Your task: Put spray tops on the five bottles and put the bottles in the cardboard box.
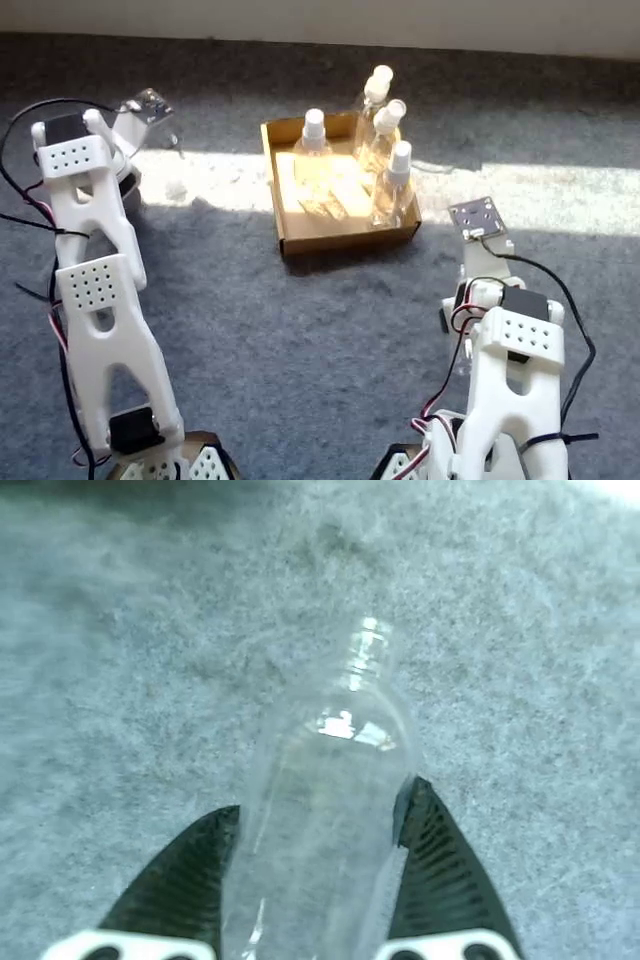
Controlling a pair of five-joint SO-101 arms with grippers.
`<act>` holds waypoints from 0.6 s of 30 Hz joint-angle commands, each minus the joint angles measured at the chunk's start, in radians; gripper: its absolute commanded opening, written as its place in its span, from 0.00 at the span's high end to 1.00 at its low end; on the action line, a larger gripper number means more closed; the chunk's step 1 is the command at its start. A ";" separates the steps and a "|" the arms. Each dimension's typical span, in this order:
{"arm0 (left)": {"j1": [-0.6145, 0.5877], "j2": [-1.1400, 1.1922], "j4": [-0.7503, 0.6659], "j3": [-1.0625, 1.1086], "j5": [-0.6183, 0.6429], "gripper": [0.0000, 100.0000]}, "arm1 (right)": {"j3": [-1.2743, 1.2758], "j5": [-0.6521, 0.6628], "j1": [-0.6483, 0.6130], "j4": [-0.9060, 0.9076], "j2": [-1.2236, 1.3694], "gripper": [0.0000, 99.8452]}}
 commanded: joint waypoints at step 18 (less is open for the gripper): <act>0.099 -0.957 0.026 0.975 0.187 1.00 | -0.101 -0.009 0.228 -0.194 0.314 0.99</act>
